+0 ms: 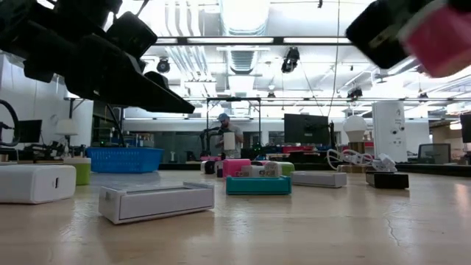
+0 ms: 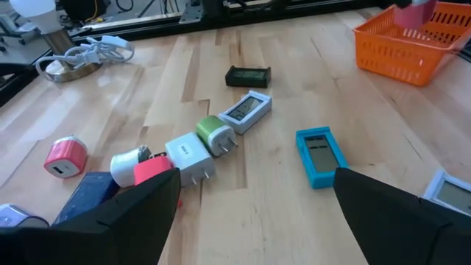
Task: Pick & Place Office items
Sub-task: Put the bottom pink and white charger adapter into the orange bin
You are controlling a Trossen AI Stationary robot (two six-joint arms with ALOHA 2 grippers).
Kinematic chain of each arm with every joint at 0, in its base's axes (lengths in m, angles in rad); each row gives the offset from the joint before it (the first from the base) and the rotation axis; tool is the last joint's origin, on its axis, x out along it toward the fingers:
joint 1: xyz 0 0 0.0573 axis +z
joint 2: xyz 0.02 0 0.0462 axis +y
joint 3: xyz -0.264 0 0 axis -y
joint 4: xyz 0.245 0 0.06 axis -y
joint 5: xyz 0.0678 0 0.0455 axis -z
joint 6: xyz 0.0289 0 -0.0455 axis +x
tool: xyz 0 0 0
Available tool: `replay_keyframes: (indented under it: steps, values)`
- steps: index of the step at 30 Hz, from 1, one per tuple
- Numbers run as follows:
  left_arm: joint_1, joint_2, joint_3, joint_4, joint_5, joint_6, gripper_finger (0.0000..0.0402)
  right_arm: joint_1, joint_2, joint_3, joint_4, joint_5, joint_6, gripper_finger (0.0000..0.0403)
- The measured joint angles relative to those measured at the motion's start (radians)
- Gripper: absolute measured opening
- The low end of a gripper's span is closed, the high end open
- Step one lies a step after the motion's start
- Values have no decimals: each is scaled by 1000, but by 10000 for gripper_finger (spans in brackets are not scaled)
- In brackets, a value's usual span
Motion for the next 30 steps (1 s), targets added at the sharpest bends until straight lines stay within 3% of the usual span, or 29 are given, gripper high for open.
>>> replay_keyframes:
  steps: [12, 30]
  values:
    - [0, 0, -1, 0, 0, -4, 358, 103, 61, 103, -239, -3, 205, 112]
    - [0, 0, -1, 7, 0, -11, 358, 165, 179, 94, -224, -27, 327, 112]
